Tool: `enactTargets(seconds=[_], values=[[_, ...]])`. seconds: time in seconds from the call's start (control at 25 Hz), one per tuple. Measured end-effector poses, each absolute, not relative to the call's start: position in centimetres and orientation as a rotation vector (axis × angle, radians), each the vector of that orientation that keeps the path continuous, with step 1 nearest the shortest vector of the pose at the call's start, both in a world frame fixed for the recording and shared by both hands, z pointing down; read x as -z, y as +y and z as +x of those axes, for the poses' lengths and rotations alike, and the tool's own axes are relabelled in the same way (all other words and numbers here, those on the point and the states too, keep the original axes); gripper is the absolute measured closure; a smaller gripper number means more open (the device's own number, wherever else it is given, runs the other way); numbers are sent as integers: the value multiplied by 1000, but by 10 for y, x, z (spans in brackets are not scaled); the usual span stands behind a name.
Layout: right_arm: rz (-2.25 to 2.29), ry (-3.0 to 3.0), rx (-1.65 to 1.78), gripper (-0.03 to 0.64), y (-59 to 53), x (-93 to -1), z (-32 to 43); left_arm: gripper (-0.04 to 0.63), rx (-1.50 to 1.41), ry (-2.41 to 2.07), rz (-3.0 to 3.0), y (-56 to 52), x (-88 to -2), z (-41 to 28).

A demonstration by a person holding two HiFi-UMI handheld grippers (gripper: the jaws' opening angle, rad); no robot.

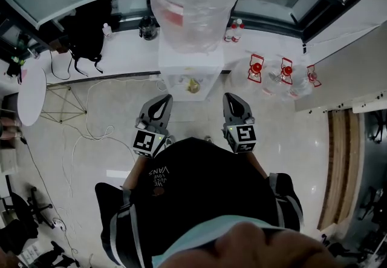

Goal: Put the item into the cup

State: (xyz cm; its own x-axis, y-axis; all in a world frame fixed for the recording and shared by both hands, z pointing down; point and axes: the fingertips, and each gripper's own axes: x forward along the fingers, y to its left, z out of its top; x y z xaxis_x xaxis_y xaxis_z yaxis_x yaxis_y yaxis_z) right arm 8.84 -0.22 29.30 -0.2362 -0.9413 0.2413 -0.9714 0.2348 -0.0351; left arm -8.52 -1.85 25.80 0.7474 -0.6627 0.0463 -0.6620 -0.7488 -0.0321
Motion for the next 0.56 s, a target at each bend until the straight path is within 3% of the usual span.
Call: enactTargets(seconds=[0.56], values=[[1804, -2317, -244, 572, -8, -304, 91, 575, 101, 1160, -2936, -22, -268, -93]])
